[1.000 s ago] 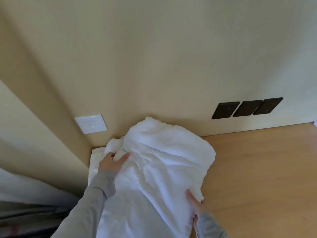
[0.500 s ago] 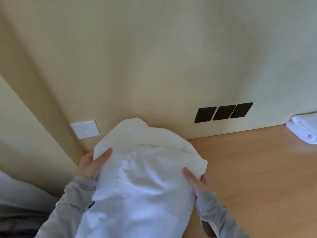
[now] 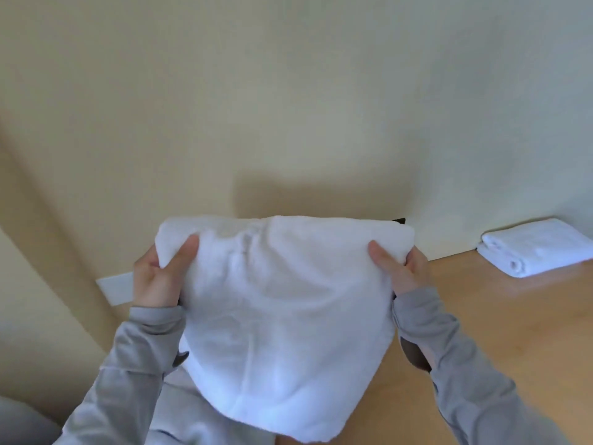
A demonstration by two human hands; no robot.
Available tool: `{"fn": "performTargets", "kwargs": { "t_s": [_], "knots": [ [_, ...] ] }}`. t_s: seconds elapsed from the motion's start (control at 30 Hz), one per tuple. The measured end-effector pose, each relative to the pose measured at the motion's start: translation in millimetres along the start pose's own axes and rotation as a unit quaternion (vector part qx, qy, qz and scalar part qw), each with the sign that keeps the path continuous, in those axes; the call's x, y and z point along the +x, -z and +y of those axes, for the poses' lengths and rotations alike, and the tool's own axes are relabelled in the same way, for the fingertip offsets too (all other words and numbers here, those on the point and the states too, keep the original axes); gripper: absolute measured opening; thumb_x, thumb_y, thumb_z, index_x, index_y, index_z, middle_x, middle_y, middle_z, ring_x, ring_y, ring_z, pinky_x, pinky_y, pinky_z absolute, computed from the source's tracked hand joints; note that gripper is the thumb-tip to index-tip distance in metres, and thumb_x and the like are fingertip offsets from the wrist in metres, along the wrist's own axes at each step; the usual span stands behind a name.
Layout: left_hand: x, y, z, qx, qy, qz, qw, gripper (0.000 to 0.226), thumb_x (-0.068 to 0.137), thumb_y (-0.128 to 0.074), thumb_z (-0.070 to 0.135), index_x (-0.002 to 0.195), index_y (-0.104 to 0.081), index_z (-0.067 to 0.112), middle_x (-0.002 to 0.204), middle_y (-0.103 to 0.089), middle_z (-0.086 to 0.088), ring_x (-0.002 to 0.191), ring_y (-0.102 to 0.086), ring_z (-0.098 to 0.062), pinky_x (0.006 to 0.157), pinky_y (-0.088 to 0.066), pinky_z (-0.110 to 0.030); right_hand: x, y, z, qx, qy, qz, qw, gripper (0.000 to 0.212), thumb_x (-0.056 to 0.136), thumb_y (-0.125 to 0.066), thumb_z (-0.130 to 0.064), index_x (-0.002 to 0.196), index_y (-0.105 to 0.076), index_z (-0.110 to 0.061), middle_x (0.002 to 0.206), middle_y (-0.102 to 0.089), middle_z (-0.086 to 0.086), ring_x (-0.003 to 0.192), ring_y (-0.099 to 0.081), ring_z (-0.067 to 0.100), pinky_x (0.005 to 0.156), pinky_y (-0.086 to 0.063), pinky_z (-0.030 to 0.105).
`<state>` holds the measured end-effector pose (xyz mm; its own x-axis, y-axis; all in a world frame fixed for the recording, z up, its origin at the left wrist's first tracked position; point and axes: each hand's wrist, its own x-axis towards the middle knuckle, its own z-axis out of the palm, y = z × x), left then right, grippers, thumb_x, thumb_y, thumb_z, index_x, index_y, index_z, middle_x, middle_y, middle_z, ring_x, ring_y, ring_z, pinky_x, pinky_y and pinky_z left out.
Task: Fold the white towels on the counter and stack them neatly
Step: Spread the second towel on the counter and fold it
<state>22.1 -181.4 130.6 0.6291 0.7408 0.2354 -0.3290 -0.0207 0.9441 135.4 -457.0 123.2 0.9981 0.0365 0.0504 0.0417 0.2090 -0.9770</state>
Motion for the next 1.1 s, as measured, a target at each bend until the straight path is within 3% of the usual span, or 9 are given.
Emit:
{"fn": "performTargets", "kwargs": {
  "t_s": [0.07,0.23,0.4,0.6,0.77,0.87,0.93,1.03,1.1],
  "knots": [
    [-10.6,-27.1,13.3,-0.010,-0.019,-0.010,1.000,0.016,0.081,-0.071,0.022,0.065,-0.070,0.024,0.070,-0.069,0.008,0.069,-0.064,-0.010,0.063,-0.052,-0.023,4.6,23.7,-27.3,-0.005,0.035,0.001,0.999,0.015,0.080,-0.071,-0.013,0.094,-0.066,-0.014,0.096,-0.071,0.007,0.083,-0.069,0.022,0.076,-0.057,0.035],
    [-50.4,-103.5,38.5,-0.025,-0.053,-0.039,0.998,0.019,0.081,-0.071,0.022,0.063,-0.068,0.024,0.066,-0.065,0.009,0.068,-0.059,-0.009,0.061,-0.048,-0.022,8.3,98.3,-85.8,-0.014,0.100,0.007,0.995,0.012,0.083,-0.067,-0.009,0.093,-0.062,-0.013,0.083,-0.067,-0.007,0.059,-0.066,-0.004,0.052,-0.052,0.012],
    [-100.5,-180.0,54.6,-0.034,-0.067,-0.040,0.996,0.023,0.081,-0.072,0.021,0.070,-0.053,0.013,0.071,-0.051,-0.005,0.067,-0.046,-0.014,0.058,-0.037,-0.027,7.8,180.5,-123.8,-0.011,0.113,0.022,0.993,0.026,0.084,-0.066,-0.009,0.109,-0.061,-0.005,0.098,-0.068,0.006,0.083,-0.067,0.015,0.077,-0.056,0.028],
    [-149.0,-246.9,47.9,-0.006,-0.056,-0.046,0.997,0.028,0.082,-0.070,0.021,0.071,-0.050,0.005,0.073,-0.035,-0.010,0.066,-0.033,-0.019,0.053,-0.027,-0.029,14.8,261.4,-134.1,-0.022,0.115,0.044,0.992,0.015,0.083,-0.068,-0.009,0.098,-0.063,-0.008,0.096,-0.068,0.009,0.090,-0.066,0.022,0.083,-0.053,0.032],
    [-163.5,-292.9,28.9,0.058,-0.039,-0.072,0.995,0.019,0.082,-0.070,0.023,0.085,-0.056,0.010,0.080,-0.045,-0.008,0.067,-0.043,-0.017,0.050,-0.038,-0.018,24.3,311.3,-110.2,-0.006,0.104,0.069,0.992,0.017,0.083,-0.067,-0.008,0.099,-0.063,-0.010,0.085,-0.068,-0.006,0.069,-0.067,-0.001,0.060,-0.053,0.013],
    [-154.0,-324.7,5.4,0.113,-0.014,-0.109,0.988,0.027,0.081,-0.071,0.024,0.070,-0.054,0.006,0.069,-0.050,-0.007,0.053,-0.048,-0.006,0.046,-0.038,-0.013,30.4,335.0,-80.8,-0.004,0.077,0.107,0.991,0.038,0.082,-0.069,-0.012,0.118,-0.057,-0.007,0.098,-0.068,-0.001,0.081,-0.067,0.005,0.070,-0.056,0.016],
    [-142.8,-348.3,-20.2,0.146,0.019,-0.144,0.979,0.025,0.081,-0.071,0.025,0.072,-0.058,0.007,0.070,-0.054,-0.006,0.059,-0.052,-0.010,0.055,-0.042,-0.019,34.7,349.0,-53.4,-0.011,0.049,0.128,0.990,0.049,0.082,-0.070,-0.014,0.126,-0.051,-0.008,0.108,-0.066,0.003,0.087,-0.065,0.005,0.074,-0.057,0.020],
    [-127.5,-385.9,-77.3,0.198,0.075,-0.202,0.956,0.020,0.081,-0.071,0.028,0.071,-0.061,0.014,0.070,-0.060,0.001,0.067,-0.056,-0.014,0.058,-0.047,-0.019,45.0,364.9,-3.4,0.000,-0.010,0.168,0.986,0.049,0.081,-0.070,-0.015,0.125,-0.050,-0.008,0.108,-0.065,0.004,0.089,-0.066,0.010,0.068,-0.056,0.020],
    [-122.6,-408.0,-127.2,0.246,0.108,-0.239,0.933,0.025,0.076,-0.072,0.036,0.075,-0.062,0.013,0.074,-0.062,-0.003,0.075,-0.059,-0.020,0.065,-0.048,-0.023,57.0,372.7,33.4,0.018,-0.075,0.202,0.976,0.041,0.081,-0.070,-0.014,0.118,-0.052,-0.009,0.111,-0.064,0.009,0.097,-0.064,0.024,0.077,-0.055,0.033]
  ]
}}
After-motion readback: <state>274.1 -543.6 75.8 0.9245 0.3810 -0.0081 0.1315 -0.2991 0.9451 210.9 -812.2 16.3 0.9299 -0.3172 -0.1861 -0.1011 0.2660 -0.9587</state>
